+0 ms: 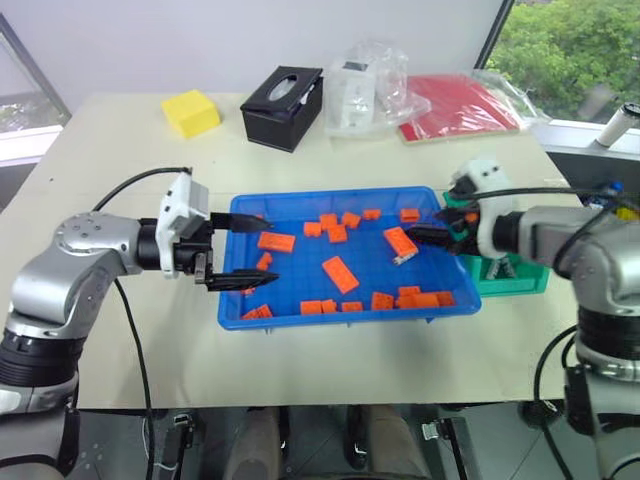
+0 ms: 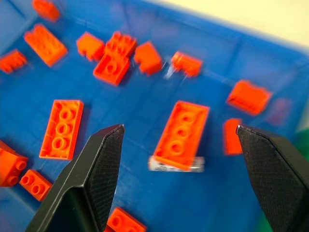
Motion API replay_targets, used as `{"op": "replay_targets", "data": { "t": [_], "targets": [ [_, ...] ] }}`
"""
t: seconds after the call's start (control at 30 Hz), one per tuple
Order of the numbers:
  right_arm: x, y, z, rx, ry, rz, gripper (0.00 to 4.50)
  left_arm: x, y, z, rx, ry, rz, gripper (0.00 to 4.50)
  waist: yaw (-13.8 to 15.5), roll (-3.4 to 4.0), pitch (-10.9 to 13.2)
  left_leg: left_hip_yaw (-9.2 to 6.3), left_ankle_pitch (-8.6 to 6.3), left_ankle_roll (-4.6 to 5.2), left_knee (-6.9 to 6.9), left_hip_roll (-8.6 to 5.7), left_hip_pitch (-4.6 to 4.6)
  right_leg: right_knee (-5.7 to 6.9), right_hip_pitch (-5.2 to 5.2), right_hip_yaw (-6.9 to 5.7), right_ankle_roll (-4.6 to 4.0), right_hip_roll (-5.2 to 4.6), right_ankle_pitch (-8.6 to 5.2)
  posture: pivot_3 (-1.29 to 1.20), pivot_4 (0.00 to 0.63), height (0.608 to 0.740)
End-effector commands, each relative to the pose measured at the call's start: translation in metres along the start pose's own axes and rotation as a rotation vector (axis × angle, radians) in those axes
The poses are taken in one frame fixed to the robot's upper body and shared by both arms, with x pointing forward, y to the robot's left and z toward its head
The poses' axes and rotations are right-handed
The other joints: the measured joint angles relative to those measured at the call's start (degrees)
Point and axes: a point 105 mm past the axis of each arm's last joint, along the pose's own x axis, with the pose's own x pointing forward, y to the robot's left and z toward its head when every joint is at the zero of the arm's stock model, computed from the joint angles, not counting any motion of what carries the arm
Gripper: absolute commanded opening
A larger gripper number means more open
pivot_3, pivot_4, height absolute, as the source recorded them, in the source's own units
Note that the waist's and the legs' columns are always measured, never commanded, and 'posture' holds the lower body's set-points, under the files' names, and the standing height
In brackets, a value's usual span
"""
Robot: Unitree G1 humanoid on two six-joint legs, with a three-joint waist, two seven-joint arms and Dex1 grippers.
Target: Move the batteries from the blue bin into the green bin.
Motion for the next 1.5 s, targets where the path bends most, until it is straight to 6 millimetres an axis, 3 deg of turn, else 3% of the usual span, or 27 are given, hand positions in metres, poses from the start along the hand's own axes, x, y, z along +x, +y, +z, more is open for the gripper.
{"op": "replay_targets", "data": {
  "t": [0.03, 0.07, 0.17, 0.43, 0.73, 0.93, 1.07, 1.17, 1.27, 1.37, 1.47, 1.5],
  "targets": [
    [0.011, -0.001, -0.002, -0.013, 0.014, -0.066, 3.81, 0.0, -0.002, 0.01, 0.055, -0.015, -0.003, 4.5, -0.1, 0.0, 0.0, 0.0, 0.0, 0.0, 0.0, 0.0, 0.0, 0.0, 0.0, 0.0, 0.0, 0.0, 0.0, 0.0, 0.15, 0.736],
    [0.015, 0.001, -0.004, -0.004, 0.021, -0.069, 3.81, 0.0, -0.002, 0.011, 0.056, -0.016, -0.001, 4.5, -0.1, 0.0, 0.0, 0.0, 0.0, 0.0, 0.0, 0.0, 0.0, 0.0, 0.0, 0.0, 0.0, 0.0, 0.0, 0.0, 0.15, 0.736],
    [0.025, 0.005, -0.01, 0.004, 0.041, -0.087, 4.46, -0.001, -0.002, 0.011, 0.056, -0.015, 0.005, 4.5, -0.2, 0.0, 0.0, -0.01, 0.0, 0.0, -0.04, 0.0, 0.01, 0.03, -0.02, 0.0, 0.01, 0.03, 0.01, 0.0, 0.15, 0.736],
    [0.04, 0.009, -0.017, 0.02, 0.067, -0.099, 4.46, -0.002, -0.004, 0.012, 0.052, -0.01, 0.008, 4.5, -0.2, 0.0, 0.0, -0.01, 0.0, 0.0, -0.03, 0.0, 0.01, 0.03, 0.0, -0.01, 0.01, 0.03, 0.01, 0.0, 0.15, 0.736],
    [0.053, 0.0, -0.034, 0.051, 0.09, -0.125, 4.46, 0.003, -0.003, 0.017, 0.065, -0.016, -0.011, 4.5, -0.1, -0.02, 0.0, -0.01, 0.0, 0.0, -0.02, -0.01, 0.01, 0.02, 0.01, -0.01, 0.01, 0.03, 0.01, 0.0, 0.15, 0.736],
    [0.059, 0.009, -0.017, 0.002, 0.023, -0.097, 1.71, 0.003, -0.002, 0.018, 0.069, -0.018, -0.012, 4.5, -0.3, -0.02, 0.0, -0.02, 0.0, 0.0, -0.03, -0.01, 0.03, 0.03, 0.02, -0.01, 0.02, 0.04, 0.01, 0.0, 0.15, 0.736],
    [0.069, 0.032, 0.014, -0.09, -0.095, -0.034, 1.71, 0.003, -0.001, 0.018, 0.071, -0.022, -0.008, 4.5, -0.4, -0.02, 0.0, -0.02, 0.0, 0.0, -0.03, -0.01, 0.03, 0.03, 0.0, -0.01, 0.02, 0.05, 0.01, 0.0, 0.15, 0.736],
    [0.08, 0.063, 0.04, -0.12, -0.173, 0.06, 1.71, 0.004, -0.001, 0.018, 0.071, -0.025, -0.01, 4.5, -0.6, -0.02, 0.0, -0.02, 0.0, 0.0, -0.06, 0.04, 0.03, 0.06, -0.02, -0.01, 0.02, 0.11, 0.01, 0.0, 0.15, 0.736],
    [0.087, 0.089, 0.047, -0.142, -0.182, 0.151, 1.71, 0.005, -0.001, 0.018, 0.071, -0.029, -0.011, 4.5, -0.5, -0.02, 0.0, -0.03, 0.0, 0.0, -0.07, 0.05, 0.03, 0.08, -0.03, -0.01, 0.01, 0.12, 0.01, 0.0, 0.15, 0.736],
    [0.087, 0.099, 0.047, -0.188, -0.166, 0.196, 2.7, 0.006, 0.0, 0.019, 0.071, -0.032, -0.01, 4.5, 0.1, -0.02, 0.0, -0.04, 0.0, 0.0, -0.06, 0.03, 0.0, 0.06, 0.0, -0.02, 0.02, 0.08, 0.01, 0.0, 0.15, 0.736],
    [0.076, 0.085, 0.046, -0.303, -0.151, 0.191, 4.09, 0.006, 0.001, 0.019, 0.07, -0.035, -0.011, 4.5, 0.2, -0.03, 0.0, -0.04, 0.0, 0.0, 0.03, -0.04, -0.02, 0.02, 0.05, -0.03, 0.02, -0.02, 0.01, 0.0, 0.15, 0.736],
    [0.071, 0.08, 0.046, -0.333, -0.144, 0.208, 4.09, 0.006, 0.001, 0.019, 0.071, -0.034, -0.011, 4.5, 0.4, -0.03, 0.0, -0.04, 0.0, 0.0, 0.05, -0.06, -0.03, 0.0, 0.06, -0.03, 0.01, -0.05, 0.0, 0.0, 0.15, 0.736]
  ]
}}
